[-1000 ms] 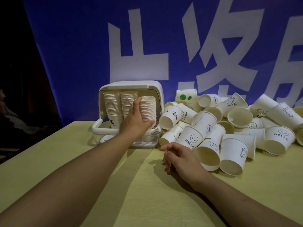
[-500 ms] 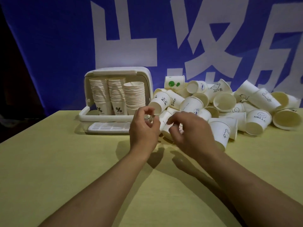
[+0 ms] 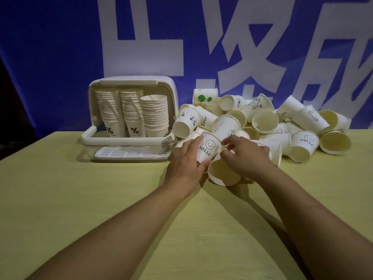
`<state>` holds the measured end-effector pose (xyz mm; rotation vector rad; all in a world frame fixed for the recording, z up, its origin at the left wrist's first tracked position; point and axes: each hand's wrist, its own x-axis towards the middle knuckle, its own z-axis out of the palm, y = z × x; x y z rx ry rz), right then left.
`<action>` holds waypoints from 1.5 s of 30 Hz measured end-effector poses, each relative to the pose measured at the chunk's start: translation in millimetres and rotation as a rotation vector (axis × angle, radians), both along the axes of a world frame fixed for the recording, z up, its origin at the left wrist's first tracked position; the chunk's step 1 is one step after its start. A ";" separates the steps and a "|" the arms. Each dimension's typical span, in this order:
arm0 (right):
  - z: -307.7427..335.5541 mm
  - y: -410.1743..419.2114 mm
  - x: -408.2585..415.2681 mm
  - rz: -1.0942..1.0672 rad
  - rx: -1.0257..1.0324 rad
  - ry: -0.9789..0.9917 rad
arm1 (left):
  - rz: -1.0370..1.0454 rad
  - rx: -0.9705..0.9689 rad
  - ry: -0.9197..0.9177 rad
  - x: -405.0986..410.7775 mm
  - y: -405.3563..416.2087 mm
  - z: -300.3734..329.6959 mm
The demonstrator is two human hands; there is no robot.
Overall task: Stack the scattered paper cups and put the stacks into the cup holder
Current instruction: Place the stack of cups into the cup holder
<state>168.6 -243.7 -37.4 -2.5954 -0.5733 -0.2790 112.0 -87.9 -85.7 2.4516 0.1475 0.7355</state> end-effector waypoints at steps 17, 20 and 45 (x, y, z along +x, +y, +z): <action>-14.1 -13.4 36.5 -0.132 0.067 -0.107 | -0.086 -0.291 0.077 -27.2 10.0 3.5; -13.2 -11.2 36.4 -0.121 0.093 -0.116 | -0.068 -0.292 0.057 -28.3 10.5 3.5; 21.1 -20.5 -19.2 0.396 0.019 0.465 | -0.131 -0.368 -0.066 -43.2 29.8 13.9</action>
